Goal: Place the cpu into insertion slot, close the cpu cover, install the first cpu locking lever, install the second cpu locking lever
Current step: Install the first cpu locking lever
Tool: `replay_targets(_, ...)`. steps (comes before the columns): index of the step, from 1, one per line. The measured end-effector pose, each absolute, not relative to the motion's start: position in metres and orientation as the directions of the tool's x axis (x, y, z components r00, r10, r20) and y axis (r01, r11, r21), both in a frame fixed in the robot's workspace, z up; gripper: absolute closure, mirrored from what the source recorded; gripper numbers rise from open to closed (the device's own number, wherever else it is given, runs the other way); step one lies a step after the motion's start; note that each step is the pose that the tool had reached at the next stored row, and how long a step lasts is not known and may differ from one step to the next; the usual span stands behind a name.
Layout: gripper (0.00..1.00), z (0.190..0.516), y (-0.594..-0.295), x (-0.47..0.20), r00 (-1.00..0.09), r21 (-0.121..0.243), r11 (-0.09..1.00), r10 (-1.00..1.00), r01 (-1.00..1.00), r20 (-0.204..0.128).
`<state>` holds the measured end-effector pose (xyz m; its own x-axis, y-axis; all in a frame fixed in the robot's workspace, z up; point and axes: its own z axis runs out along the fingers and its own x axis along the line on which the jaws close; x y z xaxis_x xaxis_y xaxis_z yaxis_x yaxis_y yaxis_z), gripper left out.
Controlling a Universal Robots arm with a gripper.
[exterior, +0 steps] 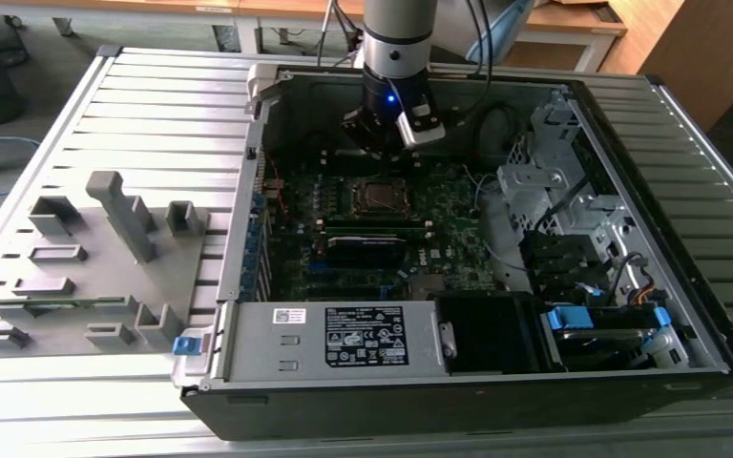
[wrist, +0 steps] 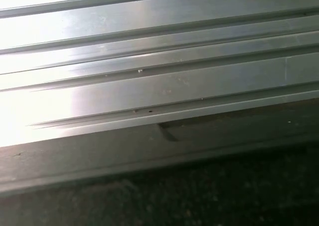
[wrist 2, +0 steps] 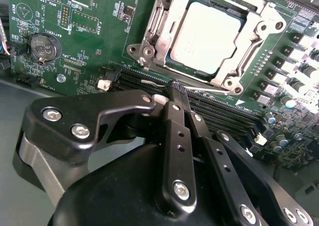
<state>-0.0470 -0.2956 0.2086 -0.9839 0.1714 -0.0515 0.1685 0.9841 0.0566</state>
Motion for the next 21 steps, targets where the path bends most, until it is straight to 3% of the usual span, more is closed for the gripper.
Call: replay_targets(21,0.89,0.2086,-0.2934,-0.0497,-0.984,0.056,0.984,0.171,0.168,-0.052)
